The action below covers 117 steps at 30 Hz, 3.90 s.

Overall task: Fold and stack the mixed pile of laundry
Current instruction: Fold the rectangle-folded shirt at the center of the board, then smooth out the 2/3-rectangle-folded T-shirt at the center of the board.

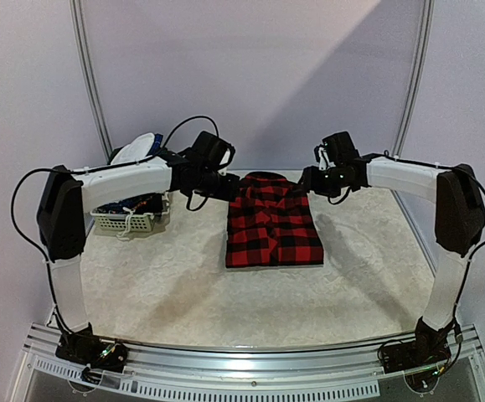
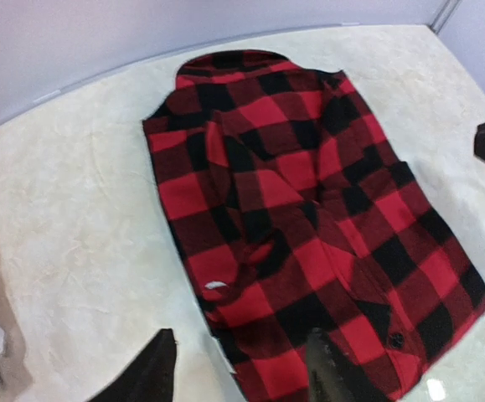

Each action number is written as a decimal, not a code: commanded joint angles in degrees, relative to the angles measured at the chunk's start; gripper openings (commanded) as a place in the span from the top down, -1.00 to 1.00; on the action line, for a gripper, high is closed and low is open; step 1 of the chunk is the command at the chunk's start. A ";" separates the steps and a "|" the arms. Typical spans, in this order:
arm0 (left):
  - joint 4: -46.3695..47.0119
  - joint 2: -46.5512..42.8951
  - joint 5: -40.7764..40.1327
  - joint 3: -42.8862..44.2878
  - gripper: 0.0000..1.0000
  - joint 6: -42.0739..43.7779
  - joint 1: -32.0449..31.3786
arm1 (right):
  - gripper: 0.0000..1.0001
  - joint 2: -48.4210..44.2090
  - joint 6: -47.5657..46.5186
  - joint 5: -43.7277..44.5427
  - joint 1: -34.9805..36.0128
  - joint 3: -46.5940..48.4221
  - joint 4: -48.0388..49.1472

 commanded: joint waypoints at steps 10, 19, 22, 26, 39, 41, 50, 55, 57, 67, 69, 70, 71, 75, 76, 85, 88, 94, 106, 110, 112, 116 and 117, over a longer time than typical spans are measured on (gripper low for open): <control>3.37 1.57 14.97 -4.31 0.54 -2.60 -9.91 | 0.47 -2.42 -2.24 -28.73 5.65 -14.59 10.56; 5.57 7.90 17.45 -3.12 0.63 -2.70 -11.06 | 0.67 1.75 -1.77 -27.38 5.92 -17.75 11.52; 6.76 10.25 18.07 -3.33 0.65 -2.66 -11.06 | 0.68 2.42 -1.98 -26.24 5.92 -19.30 11.63; 7.89 13.13 18.96 -3.48 0.67 -3.28 -11.06 | 0.69 4.00 -1.63 -26.51 5.90 -21.20 13.67; 7.89 12.73 14.32 -9.57 0.72 -6.10 -12.67 | 0.70 5.86 -0.01 -22.92 6.08 -23.64 11.92; 6.86 10.87 12.99 -9.49 0.71 -5.40 -13.20 | 0.69 3.67 -0.08 -22.73 6.49 -23.23 10.58; 4.89 4.47 12.06 -9.64 0.57 -4.96 -13.95 | 0.51 -8.94 -0.34 -22.27 9.52 -24.62 7.44; 5.15 2.46 11.27 -11.77 0.56 -5.25 -14.17 | 0.46 -13.80 0.22 -21.08 9.60 -28.57 7.90; 5.41 2.42 10.99 -12.72 0.57 -5.19 -14.11 | 0.46 -14.12 0.16 -20.75 9.54 -30.22 8.55; 7.19 5.19 8.36 -16.35 0.59 -4.72 -14.13 | 0.49 -7.51 -0.40 -17.40 9.07 -32.98 9.95; 7.90 5.18 7.66 -18.20 0.59 -4.82 -14.05 | 0.49 -6.63 -0.52 -16.70 8.74 -33.65 9.98; 8.11 5.30 7.33 -19.08 0.60 -4.89 -14.06 | 0.49 -6.30 -0.50 -16.53 8.48 -34.07 10.07; 8.39 5.53 7.03 -20.11 0.60 -4.94 -14.05 | 0.49 -6.03 -0.46 -16.43 8.31 -34.55 10.28; 9.43 5.81 5.61 -22.92 0.61 -5.41 -13.97 | 0.49 -6.21 -0.52 -15.67 7.82 -36.54 10.20; 9.39 5.68 5.05 -23.46 0.61 -5.50 -13.96 | 0.49 -6.56 -0.54 -15.50 7.84 -37.09 10.00; 6.71 -0.41 -1.73 -28.39 0.62 -5.53 -14.05 | 0.47 -15.36 -0.09 -13.30 7.84 -40.66 4.56; 5.54 -2.90 -2.44 -29.22 0.58 -5.56 -14.13 | 0.47 -19.62 1.10 -16.17 8.38 -40.80 4.48; 4.83 -8.23 -0.66 -30.22 0.32 -5.53 -14.31 | 0.44 -25.25 2.88 -23.90 11.17 -39.74 7.47; 4.73 -7.03 -0.61 -28.67 0.17 -5.72 -11.04 | 0.46 -15.17 4.52 -16.84 10.68 -35.62 11.28; 6.34 -4.31 0.00 -28.76 0.21 -5.54 -9.89 | 0.48 -10.04 3.82 -17.27 8.83 -36.39 13.84; 6.68 -3.33 -0.15 -28.91 0.22 -5.65 -9.68 | 0.49 -7.82 3.84 -17.43 8.21 -37.22 14.82; 6.87 -2.28 -0.04 -29.76 0.25 -6.23 -9.57 | 0.49 -6.17 4.11 -16.93 7.91 -39.46 15.51; 7.01 -2.27 0.02 -30.32 0.26 -6.37 -9.58 | 0.49 -6.19 4.11 -16.91 7.87 -39.87 15.41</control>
